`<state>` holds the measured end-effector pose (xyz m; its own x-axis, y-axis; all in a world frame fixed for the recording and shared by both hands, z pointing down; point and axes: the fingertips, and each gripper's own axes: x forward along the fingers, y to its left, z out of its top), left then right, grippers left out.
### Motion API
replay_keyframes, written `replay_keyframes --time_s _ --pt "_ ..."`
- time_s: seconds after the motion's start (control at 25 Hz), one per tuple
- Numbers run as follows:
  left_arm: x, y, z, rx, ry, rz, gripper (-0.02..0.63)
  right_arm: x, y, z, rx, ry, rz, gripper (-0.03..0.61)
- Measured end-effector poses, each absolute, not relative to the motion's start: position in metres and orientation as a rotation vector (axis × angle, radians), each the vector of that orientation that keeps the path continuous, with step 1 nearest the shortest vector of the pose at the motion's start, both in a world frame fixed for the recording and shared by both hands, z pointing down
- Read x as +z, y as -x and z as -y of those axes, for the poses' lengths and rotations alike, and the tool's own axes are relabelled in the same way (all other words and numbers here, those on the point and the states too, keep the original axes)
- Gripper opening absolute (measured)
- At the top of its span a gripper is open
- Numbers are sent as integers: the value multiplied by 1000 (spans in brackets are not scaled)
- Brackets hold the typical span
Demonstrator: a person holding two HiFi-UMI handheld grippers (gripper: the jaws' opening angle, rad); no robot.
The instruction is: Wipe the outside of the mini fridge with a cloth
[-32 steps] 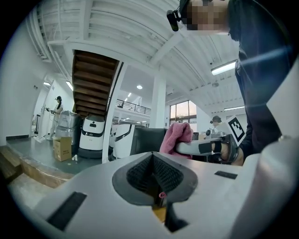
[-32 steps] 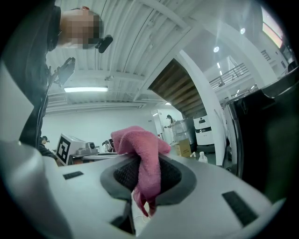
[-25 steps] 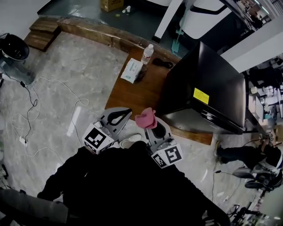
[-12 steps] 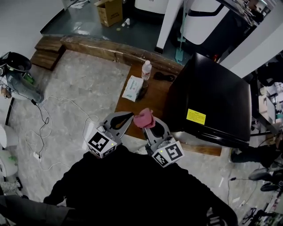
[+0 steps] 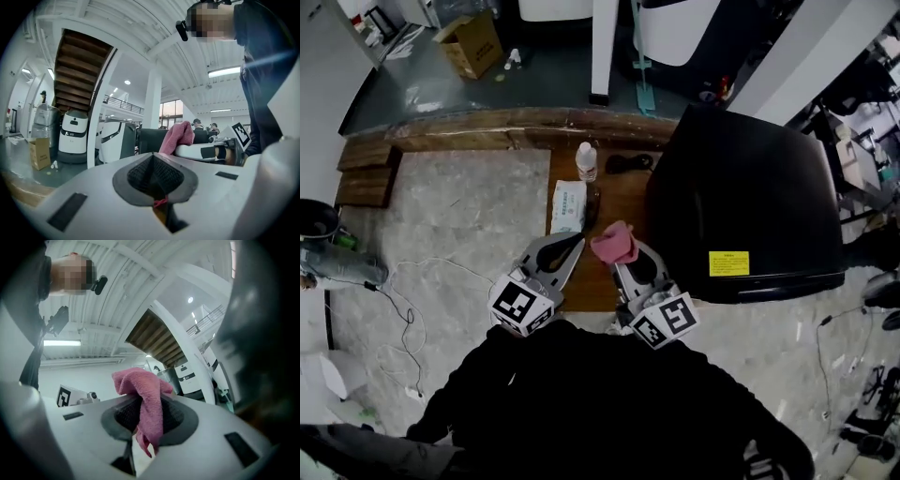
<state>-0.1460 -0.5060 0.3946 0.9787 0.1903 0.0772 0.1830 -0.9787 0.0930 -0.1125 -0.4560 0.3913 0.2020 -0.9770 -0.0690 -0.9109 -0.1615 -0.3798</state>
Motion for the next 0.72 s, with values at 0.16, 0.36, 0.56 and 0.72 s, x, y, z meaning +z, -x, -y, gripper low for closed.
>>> replay_keyframes --time_s 0.16,0.36,0.56,0.72 --pt "381 112 540 62 -3039 -487 6 379 78 493 -217 2229 -1568 80" --pt "357 64 577 -21 -3035 -712 6 355 15 514 -147 2213 -1176 80" --pt "345 18 585 -82 -2983 -885 6 338 -37 501 4 2168 -883 80" --pt "335 -9 573 -111 -2946 -1008 6 337 -67 481 77 2122 -749 80"
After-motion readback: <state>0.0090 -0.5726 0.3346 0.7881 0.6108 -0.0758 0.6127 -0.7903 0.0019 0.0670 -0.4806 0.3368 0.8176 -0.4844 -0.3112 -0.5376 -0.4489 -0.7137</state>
